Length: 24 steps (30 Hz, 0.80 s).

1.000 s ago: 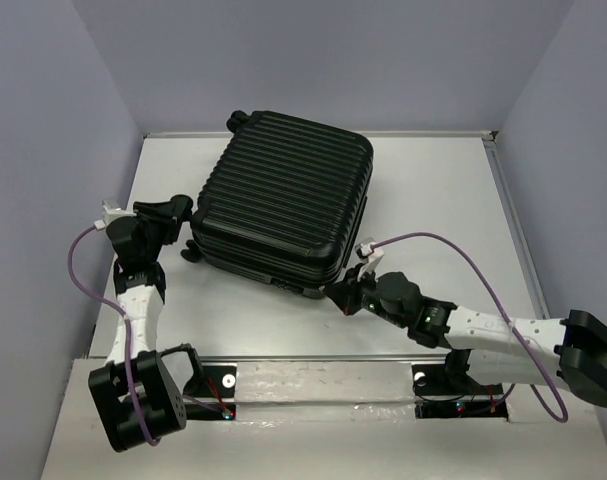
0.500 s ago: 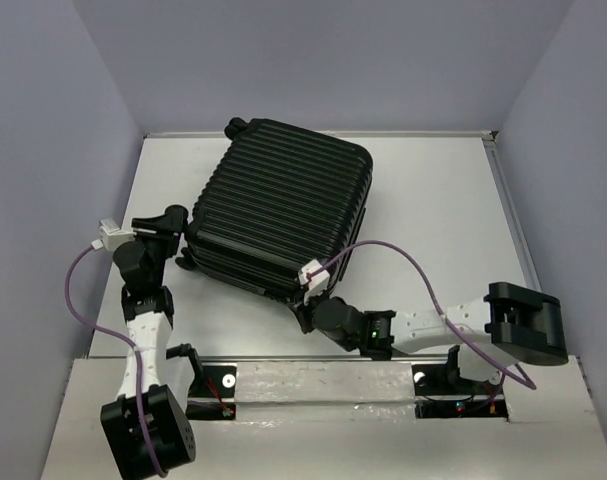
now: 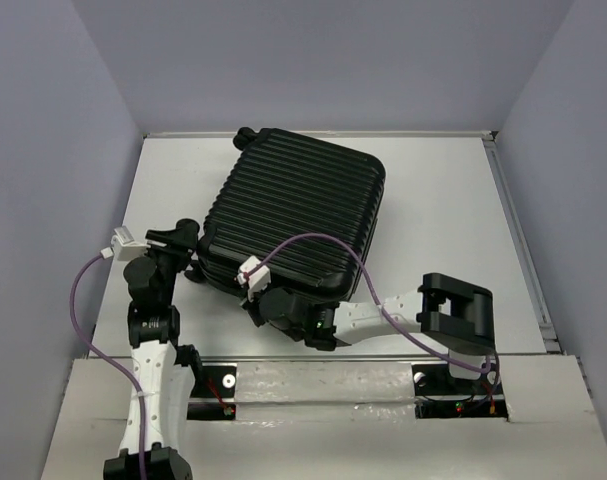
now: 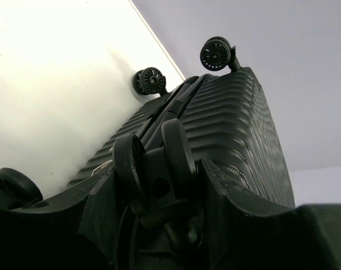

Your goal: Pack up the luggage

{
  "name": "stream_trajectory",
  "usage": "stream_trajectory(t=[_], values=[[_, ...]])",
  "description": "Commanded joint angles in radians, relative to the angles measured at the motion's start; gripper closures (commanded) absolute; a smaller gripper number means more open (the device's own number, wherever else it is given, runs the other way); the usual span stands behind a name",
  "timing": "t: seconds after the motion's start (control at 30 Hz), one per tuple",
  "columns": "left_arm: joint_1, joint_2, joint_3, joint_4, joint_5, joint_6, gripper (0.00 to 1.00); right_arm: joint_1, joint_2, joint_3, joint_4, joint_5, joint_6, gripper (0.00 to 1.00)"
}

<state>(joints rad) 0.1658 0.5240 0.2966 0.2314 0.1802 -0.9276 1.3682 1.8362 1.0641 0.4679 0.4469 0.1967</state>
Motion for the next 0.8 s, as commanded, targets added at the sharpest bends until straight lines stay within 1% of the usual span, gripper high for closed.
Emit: stream_trajectory(t=[0.0, 0.03, 0.1, 0.13, 0.17, 0.2, 0.27, 0.3, 0.33, 0.37, 0.4, 0.43, 0.47, 0.5, 0.57, 0.6, 0.67, 0.7, 0.77], values=[[-0.132, -0.077, 0.021, -0.142, 0.272, 0.200, 0.94, -0.052, -0.040, 0.137, 0.107, -0.457, 0.061, 0.93], [-0.143, -0.082, 0.019, -0.145, 0.266, 0.199, 0.94, -0.052, -0.046, 0.154, 0.103, -0.540, 0.078, 0.93], [-0.161, -0.093, 0.021, -0.150, 0.251, 0.193, 0.94, -0.052, -0.022, 0.229, -0.001, -0.675, 0.093, 0.93], [-0.160, -0.102, 0.016, -0.149, 0.248, 0.184, 0.94, -0.052, -0.005, 0.316, -0.041, -0.706, 0.098, 0.93], [-0.161, -0.105, 0.013, -0.149, 0.245, 0.182, 0.94, -0.052, 0.012, 0.344, -0.072, -0.727, 0.105, 0.93], [-0.161, -0.108, 0.012, -0.149, 0.243, 0.181, 0.94, -0.052, 0.027, 0.361, -0.090, -0.776, 0.125, 0.93], [-0.161, -0.114, 0.007, -0.149, 0.242, 0.182, 0.94, -0.052, 0.023, 0.353, -0.091, -0.800, 0.153, 0.93], [-0.160, -0.116, 0.009, -0.149, 0.237, 0.182, 0.94, -0.052, 0.012, 0.337, -0.098, -0.789, 0.179, 0.89], [-0.160, -0.116, 0.012, -0.149, 0.232, 0.184, 0.94, -0.052, -0.006, 0.317, -0.112, -0.769, 0.190, 0.80], [-0.161, -0.113, 0.018, -0.149, 0.226, 0.185, 0.94, -0.052, -0.056, 0.292, -0.133, -0.743, 0.194, 0.67], [-0.161, -0.110, 0.024, -0.149, 0.222, 0.190, 0.94, -0.052, -0.089, 0.230, -0.176, -0.711, 0.195, 0.44], [-0.161, -0.107, 0.027, -0.147, 0.213, 0.193, 0.94, -0.052, -0.127, 0.188, -0.189, -0.656, 0.196, 0.35], [-0.161, -0.099, 0.032, -0.141, 0.208, 0.194, 0.94, -0.052, -0.215, 0.144, -0.196, -0.636, 0.202, 0.29], [-0.161, -0.098, 0.032, -0.138, 0.200, 0.196, 0.94, -0.052, -0.262, 0.057, -0.205, -0.601, 0.213, 0.21], [-0.160, -0.096, 0.033, -0.126, 0.191, 0.193, 0.94, -0.052, -0.362, -0.025, -0.222, -0.558, 0.217, 0.17], [-0.161, -0.096, 0.033, -0.122, 0.188, 0.191, 0.94, -0.052, -0.458, -0.058, -0.250, -0.521, 0.216, 0.14], [-0.160, -0.101, 0.033, -0.118, 0.176, 0.188, 0.94, -0.052, -0.553, -0.134, -0.300, -0.369, 0.221, 0.11], [-0.161, -0.102, 0.035, -0.118, 0.174, 0.188, 0.94, -0.063, -0.645, -0.151, -0.323, -0.256, 0.225, 0.09], [-0.161, -0.110, 0.036, -0.122, 0.173, 0.194, 0.94, -0.102, -0.731, -0.184, -0.371, -0.156, 0.228, 0.07]])
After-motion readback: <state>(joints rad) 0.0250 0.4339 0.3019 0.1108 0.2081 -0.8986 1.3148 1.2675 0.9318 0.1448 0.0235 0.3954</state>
